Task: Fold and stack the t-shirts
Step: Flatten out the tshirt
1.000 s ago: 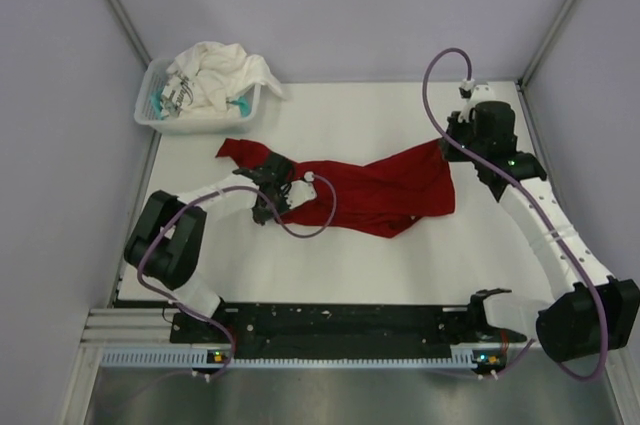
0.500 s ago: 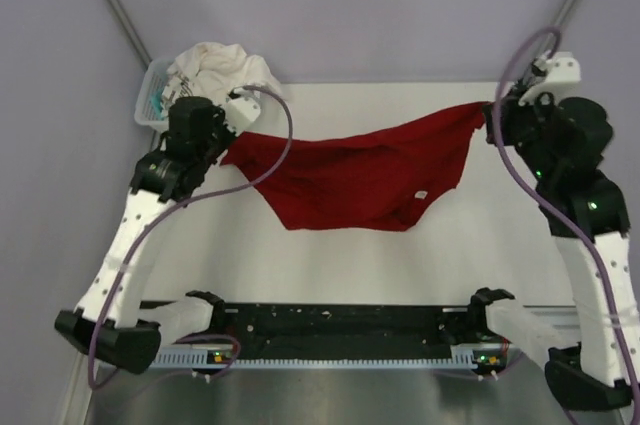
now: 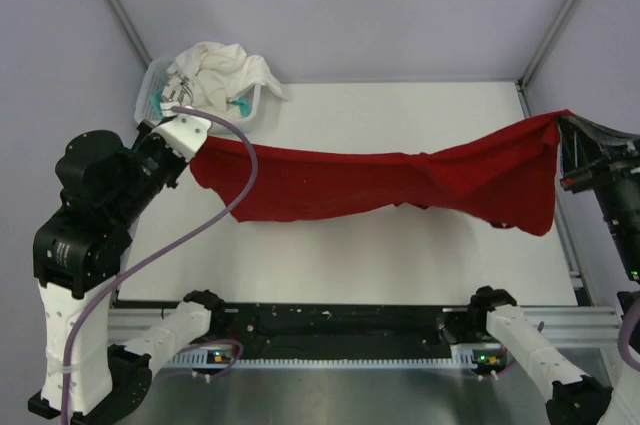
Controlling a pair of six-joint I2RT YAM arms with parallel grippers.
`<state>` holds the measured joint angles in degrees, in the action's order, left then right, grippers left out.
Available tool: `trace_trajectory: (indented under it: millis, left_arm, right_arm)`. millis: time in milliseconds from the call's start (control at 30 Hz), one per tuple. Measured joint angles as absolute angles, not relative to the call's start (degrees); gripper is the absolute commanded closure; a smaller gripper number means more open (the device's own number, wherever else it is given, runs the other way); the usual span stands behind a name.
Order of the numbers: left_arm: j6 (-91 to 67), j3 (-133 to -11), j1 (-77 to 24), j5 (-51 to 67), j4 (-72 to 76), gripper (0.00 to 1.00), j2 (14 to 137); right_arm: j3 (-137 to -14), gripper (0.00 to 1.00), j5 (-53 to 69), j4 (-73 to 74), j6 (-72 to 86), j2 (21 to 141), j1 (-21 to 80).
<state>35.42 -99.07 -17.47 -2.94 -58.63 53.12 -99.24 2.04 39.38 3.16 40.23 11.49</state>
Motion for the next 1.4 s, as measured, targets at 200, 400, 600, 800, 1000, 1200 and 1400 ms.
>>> trace_trajectory:
  millis: [200,400,600,800,1000,1200,1400]
  left_arm:
    - [34.2,-96.7,-17.5,0.7,-59.4,1.00,56.4]
    - [32.4,-98.6,-17.5,-0.9,-56.6,1.00,71.3]
    - [30.0,-119.0,-17.5,-9.1,-51.8,1.00,93.6]
    - [31.7,-134.5,-17.7,-16.3,-42.2,1.00,102.1]
    - [35.5,-120.4,-18.7,-12.6,-35.2,1.00,90.4]
    - [40.9,-95.3,-20.2,-6.7,-32.5,1.00,75.5]
    - [43.8,-69.5,-20.4,-0.3,-33.6,1.00,68.4]
  right_arm:
    - [-97.0,1.00,-0.3,42.1,3.5,47.0,11.5]
    - [-96.4,1.00,-0.8,40.8,4.1,62.4,11.2]
    - [-112.3,1.00,5.3,42.2,8.2,84.9,1.0]
    - [-137.4,1.00,11.4,41.5,16.1,95.9,-10.1]
    - [-131.5,1.00,15.1,37.5,16.4,82.9,-11.2]
    - [-100.5,1.00,15.7,38.1,13.4,61.8,-11.2]
    - [-63.2,1.00,18.6,41.2,16.8,43.5,-11.3]
